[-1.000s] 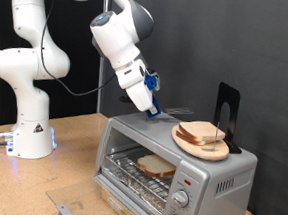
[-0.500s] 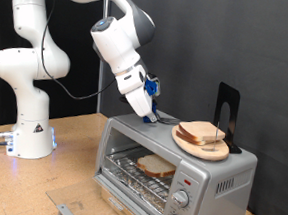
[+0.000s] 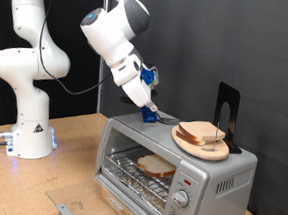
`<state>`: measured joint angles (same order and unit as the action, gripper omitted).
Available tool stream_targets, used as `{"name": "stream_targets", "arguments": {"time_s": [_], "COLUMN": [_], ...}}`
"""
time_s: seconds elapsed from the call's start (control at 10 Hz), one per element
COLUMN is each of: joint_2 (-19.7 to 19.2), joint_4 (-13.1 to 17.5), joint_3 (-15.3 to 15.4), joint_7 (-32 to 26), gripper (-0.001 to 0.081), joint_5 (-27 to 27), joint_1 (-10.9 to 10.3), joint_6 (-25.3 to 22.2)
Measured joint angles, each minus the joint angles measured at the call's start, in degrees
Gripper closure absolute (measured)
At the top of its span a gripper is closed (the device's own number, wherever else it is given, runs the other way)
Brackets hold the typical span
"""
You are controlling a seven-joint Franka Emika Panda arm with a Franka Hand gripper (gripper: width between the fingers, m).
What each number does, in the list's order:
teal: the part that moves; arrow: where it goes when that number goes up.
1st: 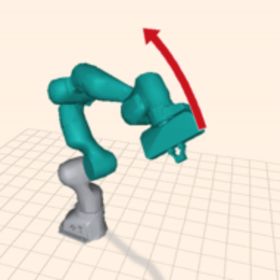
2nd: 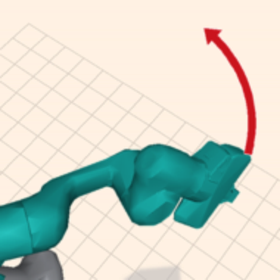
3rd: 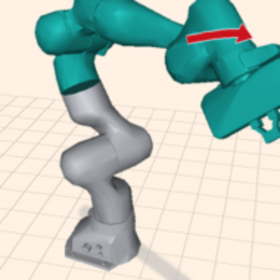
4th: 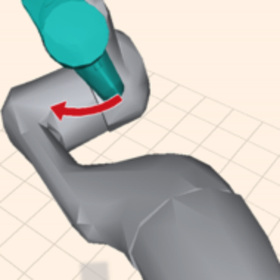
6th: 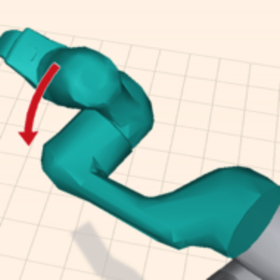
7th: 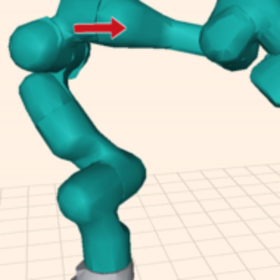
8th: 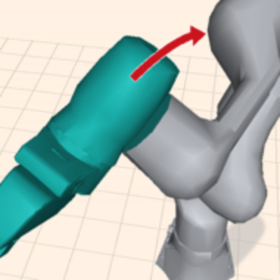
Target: Make a piece of toast with the oven
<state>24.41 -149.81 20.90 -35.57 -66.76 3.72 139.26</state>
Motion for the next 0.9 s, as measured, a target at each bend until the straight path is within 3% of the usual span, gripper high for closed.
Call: {"name": "stream_targets", "arguments": {"time_s": [0.2, 0.4, 0.6, 0.7, 0.9], "joint_2": [-0.11, 2.09, 7.02, 9.21, 11.24], "joint_4": [-0.09, -1.8, -5.31, -7.31, -10.39], "joint_3": [-0.03, -2.05, -6.33, -9.59, -15.1], "joint_7": [-0.52, -3.07, -3.68, -3.77, -0.94], "gripper": [-0.0002, -0.0002, -0.0002, -0.0002, -0.0002], "joint_5": [-1.56, -5.53, -8.41, -10.54, -7.47], "joint_1": [-0.02, -0.03, 0.05, 0.13, 2.17], "joint_6": [0.03, -0.45, -4.33, -8.45, -14.18]}}
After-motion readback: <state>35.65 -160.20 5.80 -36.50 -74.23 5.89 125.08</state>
